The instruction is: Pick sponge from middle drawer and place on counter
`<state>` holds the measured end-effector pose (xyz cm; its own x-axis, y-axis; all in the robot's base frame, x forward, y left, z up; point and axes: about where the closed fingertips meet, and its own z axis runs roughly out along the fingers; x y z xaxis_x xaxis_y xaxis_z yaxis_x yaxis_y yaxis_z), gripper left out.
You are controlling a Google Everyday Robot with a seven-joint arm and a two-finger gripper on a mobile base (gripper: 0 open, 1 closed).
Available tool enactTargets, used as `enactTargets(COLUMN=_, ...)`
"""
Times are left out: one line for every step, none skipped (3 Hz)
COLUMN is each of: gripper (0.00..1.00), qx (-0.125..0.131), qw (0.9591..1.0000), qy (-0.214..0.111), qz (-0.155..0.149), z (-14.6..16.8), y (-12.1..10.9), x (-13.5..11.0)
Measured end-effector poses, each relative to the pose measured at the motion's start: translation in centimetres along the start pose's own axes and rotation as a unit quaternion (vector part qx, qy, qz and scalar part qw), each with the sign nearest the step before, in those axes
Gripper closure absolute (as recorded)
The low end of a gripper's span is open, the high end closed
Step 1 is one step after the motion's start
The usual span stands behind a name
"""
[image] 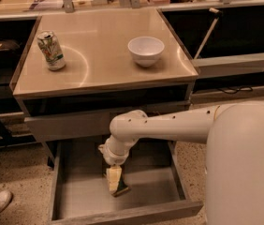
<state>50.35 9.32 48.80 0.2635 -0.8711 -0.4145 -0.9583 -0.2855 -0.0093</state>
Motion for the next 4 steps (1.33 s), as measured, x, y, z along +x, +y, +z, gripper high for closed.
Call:
enactTargets(gripper=0.0, qx=-0.001, qw=1.0, qy=0.008, qz=-0.001, z=2.9, y=-0.1, x=1.1)
enactTargets(gripper=0.0, qx=-0.006, qw=0.9998, qy=0.018, qz=0.0, z=4.9, y=0.3, x=2.7)
enactTargets(gripper=0.0, qx=-0.013, qw=0.9997, qy=0.018, qz=0.012, z=6.4, y=1.1, x=4.6)
enactTargets(gripper=0.0, qx=-0.017, qw=0.9997, qy=0.015, qz=0.011, z=8.5, y=0.9, x=7.3)
